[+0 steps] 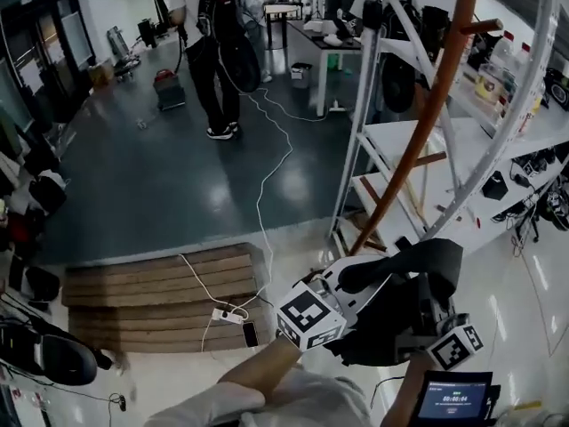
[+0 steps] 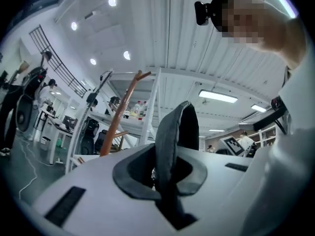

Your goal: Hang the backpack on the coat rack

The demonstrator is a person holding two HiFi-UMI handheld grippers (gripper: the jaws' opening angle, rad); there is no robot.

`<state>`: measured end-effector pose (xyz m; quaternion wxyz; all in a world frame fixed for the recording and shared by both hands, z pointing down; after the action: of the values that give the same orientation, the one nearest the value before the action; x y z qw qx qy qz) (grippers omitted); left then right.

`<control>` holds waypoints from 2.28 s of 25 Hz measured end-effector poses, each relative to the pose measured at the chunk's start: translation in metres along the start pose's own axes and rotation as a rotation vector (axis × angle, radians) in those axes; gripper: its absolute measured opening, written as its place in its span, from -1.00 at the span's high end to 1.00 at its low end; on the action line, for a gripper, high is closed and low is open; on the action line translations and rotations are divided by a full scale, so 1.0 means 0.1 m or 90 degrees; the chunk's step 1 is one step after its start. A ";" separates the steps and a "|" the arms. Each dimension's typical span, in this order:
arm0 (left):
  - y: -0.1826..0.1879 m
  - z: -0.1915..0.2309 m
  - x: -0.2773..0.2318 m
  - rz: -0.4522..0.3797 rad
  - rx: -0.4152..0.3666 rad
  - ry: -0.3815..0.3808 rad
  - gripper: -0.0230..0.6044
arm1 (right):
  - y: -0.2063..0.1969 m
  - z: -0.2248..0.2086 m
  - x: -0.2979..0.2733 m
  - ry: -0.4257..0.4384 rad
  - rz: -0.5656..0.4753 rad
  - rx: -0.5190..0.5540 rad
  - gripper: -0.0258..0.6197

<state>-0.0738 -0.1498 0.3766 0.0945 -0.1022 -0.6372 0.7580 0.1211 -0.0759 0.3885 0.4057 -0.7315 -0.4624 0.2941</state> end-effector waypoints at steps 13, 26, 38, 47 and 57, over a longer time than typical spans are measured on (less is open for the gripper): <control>0.15 0.15 0.28 -0.026 -0.014 0.216 0.82 | 0.09 -0.21 -0.70 0.161 0.071 0.096 0.81; 0.84 0.18 0.01 -0.066 -0.104 0.244 0.82 | 1.00 0.00 -0.62 0.106 0.035 0.133 0.81; 2.40 -0.01 -0.25 -0.134 -0.344 0.262 0.82 | 2.49 0.38 -0.10 -0.064 -0.098 0.392 0.81; 2.96 0.54 -0.58 -0.145 -0.347 0.251 0.82 | 3.07 0.42 -0.51 -0.116 -0.084 0.435 0.81; 3.60 1.05 -1.25 -0.064 -0.214 0.183 0.82 | 3.69 0.28 -0.86 -0.098 0.013 0.309 0.81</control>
<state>0.0126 -0.3450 0.0439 0.2039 -0.1917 -0.7387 0.6132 0.2258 -0.2352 0.0601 0.5301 -0.5927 -0.4004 0.4554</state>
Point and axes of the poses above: the fingertips, and each gripper's own axes: x backward along the fingers, z to its left, y out of its top, the point moved 9 cm from there along x, backward along the fingers, and after that the axes turned 13 degrees about z, right-handed, at the moved point
